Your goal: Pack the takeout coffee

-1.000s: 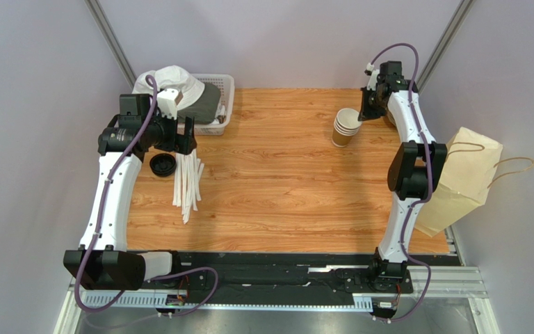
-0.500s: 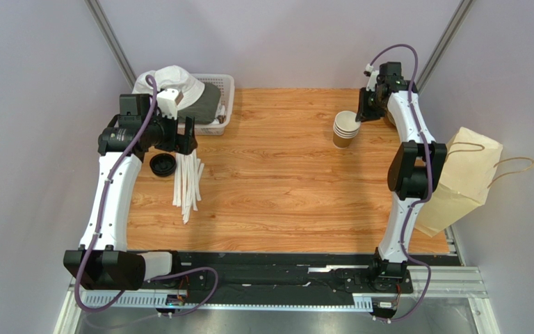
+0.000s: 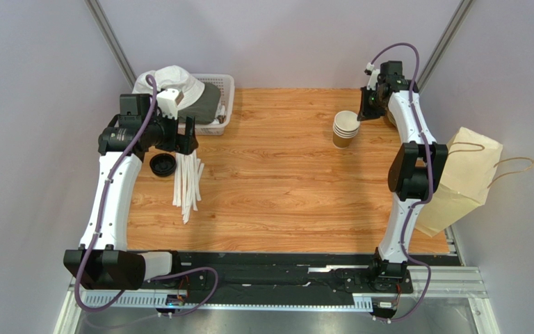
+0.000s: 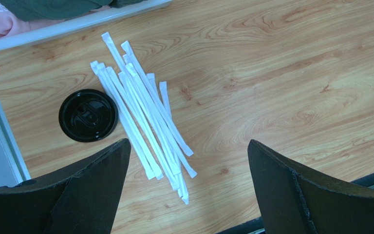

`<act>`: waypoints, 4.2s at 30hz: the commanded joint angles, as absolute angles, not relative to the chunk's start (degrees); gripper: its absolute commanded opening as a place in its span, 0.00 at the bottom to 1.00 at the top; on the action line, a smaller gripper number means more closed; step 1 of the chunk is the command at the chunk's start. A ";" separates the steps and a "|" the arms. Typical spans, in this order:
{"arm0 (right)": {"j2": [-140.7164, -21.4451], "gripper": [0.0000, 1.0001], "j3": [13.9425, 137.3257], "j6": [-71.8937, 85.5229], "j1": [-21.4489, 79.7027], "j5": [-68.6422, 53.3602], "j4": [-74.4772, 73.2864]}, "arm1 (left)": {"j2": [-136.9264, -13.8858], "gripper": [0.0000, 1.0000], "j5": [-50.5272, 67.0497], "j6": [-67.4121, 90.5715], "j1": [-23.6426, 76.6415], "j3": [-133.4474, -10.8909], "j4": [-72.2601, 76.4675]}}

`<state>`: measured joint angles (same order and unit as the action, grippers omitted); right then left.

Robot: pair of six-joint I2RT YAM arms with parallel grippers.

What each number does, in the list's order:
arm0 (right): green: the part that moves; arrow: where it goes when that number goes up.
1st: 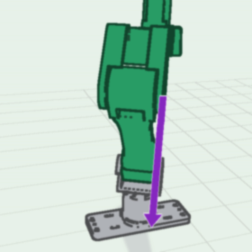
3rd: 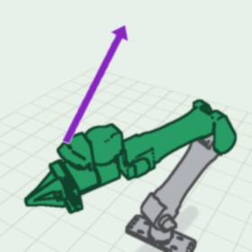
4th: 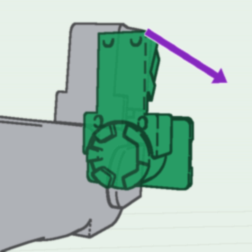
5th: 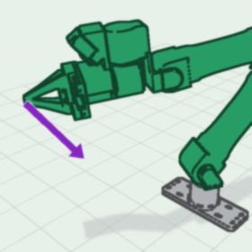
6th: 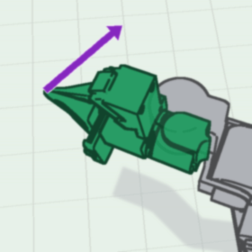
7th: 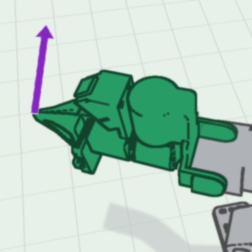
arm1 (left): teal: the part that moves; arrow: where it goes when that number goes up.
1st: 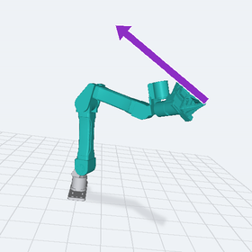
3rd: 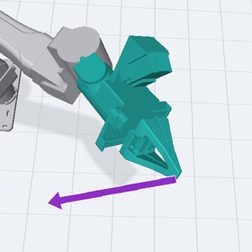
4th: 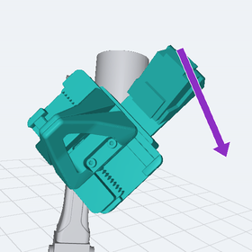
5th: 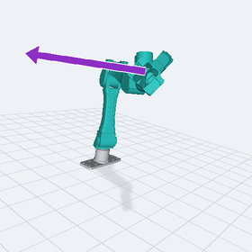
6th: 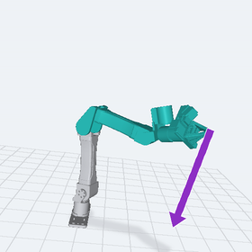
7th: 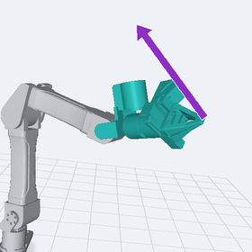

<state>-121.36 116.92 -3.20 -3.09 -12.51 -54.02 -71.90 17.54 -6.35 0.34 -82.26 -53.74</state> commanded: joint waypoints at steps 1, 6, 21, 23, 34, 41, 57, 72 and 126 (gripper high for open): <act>-117.07 0.00 117.77 -2.46 -3.08 -13.09 -53.53 | -72.16 0.99 18.90 -5.89 0.35 -83.94 -51.94; -116.46 0.00 118.04 -2.64 -3.08 -13.36 -54.05 | -72.42 0.99 19.16 -5.98 0.35 -83.93 -51.68; -113.03 0.00 122.60 1.58 -5.89 -22.67 -57.13 | -72.25 0.99 19.34 -6.15 0.35 -83.94 -51.77; -112.76 0.00 124.79 2.89 -7.11 -25.04 -57.48 | -72.25 0.99 19.16 -6.15 0.35 -84.29 -51.77; -105.92 0.00 123.59 6.24 -4.06 -36.91 -57.66 | -72.51 0.99 22.14 -6.68 0.35 -85.52 -50.10; -98.63 0.00 108.74 -3.15 8.07 -35.68 -55.99 | -69.08 0.99 21.97 -0.71 0.00 -81.65 -47.01; -99.05 0.00 84.99 -9.58 26.36 -27.78 -38.50 | -64.87 0.99 26.47 -0.35 -14.06 -71.04 -50.99; -103.36 0.00 84.81 -8.70 30.58 -18.72 -37.97 | -63.89 0.99 16.97 -3.78 -14.06 -67.94 -51.67; -97.21 0.84 95.36 -6.33 25.84 -20.74 -42.19 | -109.60 0.51 4.04 3.51 -20.83 -90.09 -51.60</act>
<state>-98.35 94.35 -6.87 26.35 -21.23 -43.00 -108.36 3.33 1.50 -20.67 -87.83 -54.39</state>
